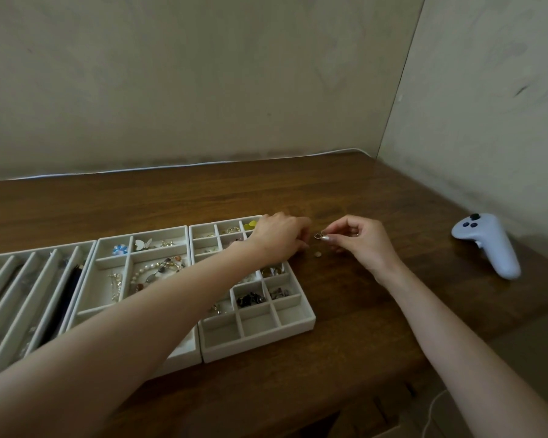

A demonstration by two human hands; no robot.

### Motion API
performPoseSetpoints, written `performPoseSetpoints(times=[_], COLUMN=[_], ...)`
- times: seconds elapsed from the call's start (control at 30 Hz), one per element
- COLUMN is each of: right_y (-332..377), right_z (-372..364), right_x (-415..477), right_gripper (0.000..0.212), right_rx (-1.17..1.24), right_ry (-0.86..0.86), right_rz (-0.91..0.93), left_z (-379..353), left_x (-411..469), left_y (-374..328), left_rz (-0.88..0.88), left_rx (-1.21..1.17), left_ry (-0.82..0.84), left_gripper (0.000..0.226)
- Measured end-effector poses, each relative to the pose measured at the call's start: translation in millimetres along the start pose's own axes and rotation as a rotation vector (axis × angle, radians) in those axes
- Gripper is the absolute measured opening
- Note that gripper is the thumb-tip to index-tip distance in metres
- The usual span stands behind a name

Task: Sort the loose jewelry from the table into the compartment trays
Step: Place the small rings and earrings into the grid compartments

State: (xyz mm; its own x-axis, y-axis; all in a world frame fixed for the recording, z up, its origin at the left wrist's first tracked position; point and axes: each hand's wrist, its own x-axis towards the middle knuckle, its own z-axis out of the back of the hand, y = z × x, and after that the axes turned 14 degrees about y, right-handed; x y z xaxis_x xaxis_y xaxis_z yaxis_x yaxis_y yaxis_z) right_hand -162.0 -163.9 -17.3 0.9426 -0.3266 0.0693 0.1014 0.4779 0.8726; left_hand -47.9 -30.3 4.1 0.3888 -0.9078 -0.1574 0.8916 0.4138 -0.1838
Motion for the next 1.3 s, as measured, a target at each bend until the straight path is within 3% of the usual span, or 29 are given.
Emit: performPoseSetpoints(times=[0.23,0.4,0.53,0.73,0.87,0.97,1.13,1.3], right_y=[2,13,21,32,38,45,56,59], right_z=[-1,1,0,5,6,3,-10,-24], right_x=[0,-9,-21,-37,-44,-51,-62,-66], right_gripper=[0.005,0.013,0.003,0.020,0.021,0.018,0.009,0.012], right_rx=[0.052,0.186,0.290,0.553,0.590,0.500,0.055,-0.287], right_ry=[-0.020,0.086,0.139,0.277,0.322,0.333,0.423,0.467], right_rz=[-0.034,0.002,0.016,-0.025,-0.020,0.028,0.087,0.103], left_z=[-2,-5,-4,-1,1,1,-1,-4], left_x=[0,2,-1,-8,-12,-13,-13,-9], left_y=[1,2,2,8,14,18,20,19], left_rz=[-0.042,-0.064,-0.087,-0.078,-0.045,-0.028,-0.035,-0.027], left_rx=[0.052,0.066,0.035,-0.025,-0.053,-0.058,-0.081,-0.083], left_ry=[-0.022,-0.021,-0.024,-0.118,-0.169,-0.167,-0.154,-0.127], left_gripper=[0.013,0.019,0.019,0.020,0.023,0.022,0.018,0.013])
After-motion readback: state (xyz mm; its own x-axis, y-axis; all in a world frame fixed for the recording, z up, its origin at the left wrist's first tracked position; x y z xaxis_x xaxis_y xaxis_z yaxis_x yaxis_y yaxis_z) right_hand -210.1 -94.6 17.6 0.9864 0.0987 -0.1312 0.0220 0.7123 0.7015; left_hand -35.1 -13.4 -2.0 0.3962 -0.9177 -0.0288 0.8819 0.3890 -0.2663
